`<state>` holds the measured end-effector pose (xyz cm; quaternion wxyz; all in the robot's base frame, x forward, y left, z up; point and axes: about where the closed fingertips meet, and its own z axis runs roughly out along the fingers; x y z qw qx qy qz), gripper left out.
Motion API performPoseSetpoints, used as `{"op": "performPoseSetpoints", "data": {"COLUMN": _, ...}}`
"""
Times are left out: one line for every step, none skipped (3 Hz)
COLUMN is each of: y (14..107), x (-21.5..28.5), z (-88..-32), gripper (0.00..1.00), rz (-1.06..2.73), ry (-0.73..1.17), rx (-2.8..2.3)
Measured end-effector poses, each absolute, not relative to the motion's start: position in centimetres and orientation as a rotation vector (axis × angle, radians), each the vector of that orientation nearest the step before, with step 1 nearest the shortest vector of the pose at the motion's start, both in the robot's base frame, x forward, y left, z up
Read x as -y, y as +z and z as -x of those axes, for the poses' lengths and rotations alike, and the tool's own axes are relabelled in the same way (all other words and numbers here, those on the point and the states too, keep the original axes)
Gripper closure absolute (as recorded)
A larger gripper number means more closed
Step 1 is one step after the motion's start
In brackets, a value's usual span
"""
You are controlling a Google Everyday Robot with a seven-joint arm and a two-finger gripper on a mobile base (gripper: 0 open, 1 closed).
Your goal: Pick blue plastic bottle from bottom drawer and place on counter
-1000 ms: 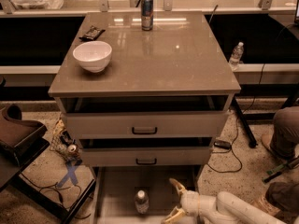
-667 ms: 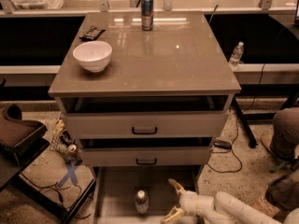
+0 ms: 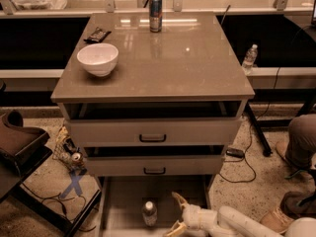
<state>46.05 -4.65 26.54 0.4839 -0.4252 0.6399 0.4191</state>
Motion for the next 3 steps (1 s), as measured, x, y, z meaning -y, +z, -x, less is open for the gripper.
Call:
{"op": "performPoseSetpoints", "data": {"y": 25.5, "x": 3.4, "z": -46.3, "gripper": 0.0, "rz": 1.025, "ry": 1.037, "rx": -1.55}}
{"op": "performPoseSetpoints", "data": {"y": 24.6, "x": 2.0, "z": -47.1, "gripper": 0.0, "rz": 1.02, "ry": 1.051, "rx": -1.532}}
{"op": "performPoseSetpoints", "data": {"y": 23.7, "x": 0.2, "z": -47.8, "gripper": 0.0, "rz": 1.013, "ry": 1.077, "rx": -1.507}}
